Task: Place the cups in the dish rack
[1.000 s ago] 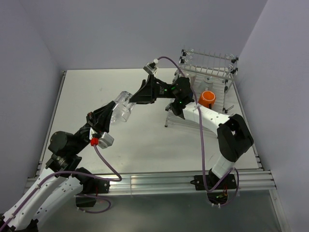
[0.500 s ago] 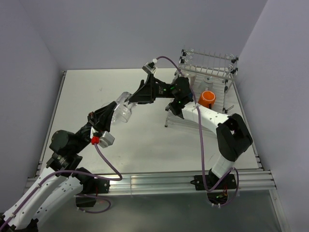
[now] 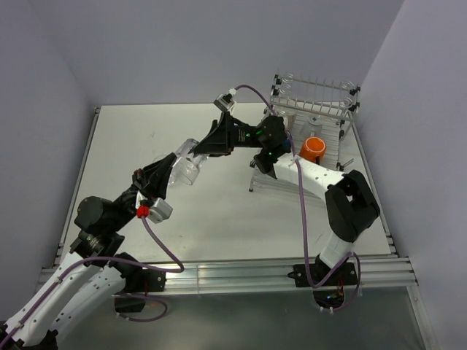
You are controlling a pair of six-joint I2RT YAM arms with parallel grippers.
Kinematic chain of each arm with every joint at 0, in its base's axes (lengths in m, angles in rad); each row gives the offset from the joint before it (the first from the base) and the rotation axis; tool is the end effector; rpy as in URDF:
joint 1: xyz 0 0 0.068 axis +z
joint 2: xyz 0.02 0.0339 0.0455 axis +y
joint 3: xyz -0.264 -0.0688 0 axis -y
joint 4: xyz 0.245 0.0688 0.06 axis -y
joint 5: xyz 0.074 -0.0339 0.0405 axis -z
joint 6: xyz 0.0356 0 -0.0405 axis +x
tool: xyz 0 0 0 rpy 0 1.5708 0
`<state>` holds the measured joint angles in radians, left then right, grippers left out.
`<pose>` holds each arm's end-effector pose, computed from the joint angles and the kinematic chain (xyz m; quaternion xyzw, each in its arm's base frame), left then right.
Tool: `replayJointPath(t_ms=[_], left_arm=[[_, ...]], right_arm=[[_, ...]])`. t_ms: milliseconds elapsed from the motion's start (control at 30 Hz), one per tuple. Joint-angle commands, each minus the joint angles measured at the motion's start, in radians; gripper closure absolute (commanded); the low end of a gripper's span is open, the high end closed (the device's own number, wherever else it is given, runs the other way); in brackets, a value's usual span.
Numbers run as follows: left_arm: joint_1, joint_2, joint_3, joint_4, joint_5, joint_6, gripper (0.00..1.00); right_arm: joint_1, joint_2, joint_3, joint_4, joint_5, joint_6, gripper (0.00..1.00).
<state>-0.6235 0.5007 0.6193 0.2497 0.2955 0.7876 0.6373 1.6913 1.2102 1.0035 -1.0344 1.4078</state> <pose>0.0957 -0.0816 0.3677 0.4552 0.3472 -0.0161 0.8197 0.2845 0.2487 0.3614 -0.2332 0.5640 0.7712 0.1810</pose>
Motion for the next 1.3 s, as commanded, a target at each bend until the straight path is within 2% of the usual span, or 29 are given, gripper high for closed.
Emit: replayJointPath(t_ms=[0, 100, 167, 233, 333, 367, 433, 600, 667, 700, 767, 800, 833, 900, 933, 967, 1000, 1067, 1167, 1267], left_arm=[[-0.004, -0.002, 0.025, 0.026, 0.019, -0.011, 1.00], [-0.004, -0.001, 0.025, 0.022, 0.013, -0.005, 1.00], [-0.004, -0.002, 0.025, 0.016, 0.016, -0.004, 0.90], [-0.004, -0.002, 0.025, 0.008, 0.021, 0.005, 0.75], [-0.005, -0.002, 0.023, -0.006, 0.018, 0.015, 0.59], [-0.004, -0.002, 0.023, -0.007, 0.014, 0.015, 0.55], [-0.005, -0.004, 0.022, -0.009, 0.008, 0.018, 0.46], [-0.004, -0.008, 0.020, -0.003, -0.001, 0.021, 0.30], [-0.004, -0.014, 0.022, -0.010, 0.002, 0.022, 0.25], [-0.004, -0.024, 0.022, -0.019, 0.004, 0.025, 0.19], [-0.004, -0.033, 0.019, -0.026, 0.002, 0.025, 0.16], [-0.004, -0.040, 0.019, -0.030, -0.002, 0.025, 0.16], [-0.004, -0.044, 0.020, -0.041, -0.005, 0.024, 0.15], [-0.004, -0.053, 0.022, -0.052, -0.018, 0.021, 0.14], [-0.004, -0.056, 0.023, -0.059, -0.025, 0.013, 0.13], [-0.004, -0.059, 0.026, -0.064, -0.030, 0.006, 0.12], [-0.004, -0.065, 0.028, -0.070, -0.041, -0.004, 0.11], [-0.005, -0.071, 0.039, -0.105, -0.051, -0.017, 0.10], [-0.004, -0.080, 0.048, -0.162, -0.081, -0.019, 0.01], [-0.004, -0.080, 0.057, -0.197, -0.099, -0.044, 0.01]], right_arm=[[0.013, -0.005, 0.048, 0.069, 0.002, -0.009, 0.30], [0.013, -0.010, 0.043, 0.067, -0.001, -0.012, 0.41], [0.013, -0.012, 0.043, 0.067, -0.003, -0.012, 0.49], [0.013, -0.013, 0.043, 0.067, -0.004, -0.015, 0.55], [0.012, -0.016, 0.040, 0.064, -0.009, -0.018, 0.76], [0.012, -0.022, 0.038, 0.061, -0.010, -0.020, 0.91], [0.009, -0.028, 0.031, 0.052, -0.015, -0.024, 1.00], [-0.016, -0.059, 0.008, 0.004, -0.019, -0.072, 1.00], [-0.039, -0.076, 0.002, -0.069, -0.021, -0.105, 1.00], [-0.051, -0.084, 0.002, -0.104, -0.021, -0.154, 1.00], [-0.074, -0.111, 0.011, -0.260, -0.015, -0.226, 1.00], [-0.100, -0.122, 0.020, -0.320, -0.010, -0.315, 1.00], [-0.114, -0.139, 0.032, -0.471, -0.001, -0.363, 1.00], [-0.154, -0.157, 0.093, -0.647, 0.042, -0.544, 1.00], [-0.165, -0.176, 0.121, -0.827, 0.066, -0.608, 1.00], [-0.177, -0.186, 0.167, -0.909, 0.092, -0.675, 1.00], [-0.188, -0.197, 0.182, -0.972, 0.141, -0.792, 1.00], [-0.218, -0.242, 0.219, -1.103, 0.174, -0.910, 1.00], [-0.261, -0.283, 0.273, -1.265, 0.267, -1.051, 1.00], [-0.309, -0.309, 0.337, -1.425, 0.362, -1.206, 1.00]])
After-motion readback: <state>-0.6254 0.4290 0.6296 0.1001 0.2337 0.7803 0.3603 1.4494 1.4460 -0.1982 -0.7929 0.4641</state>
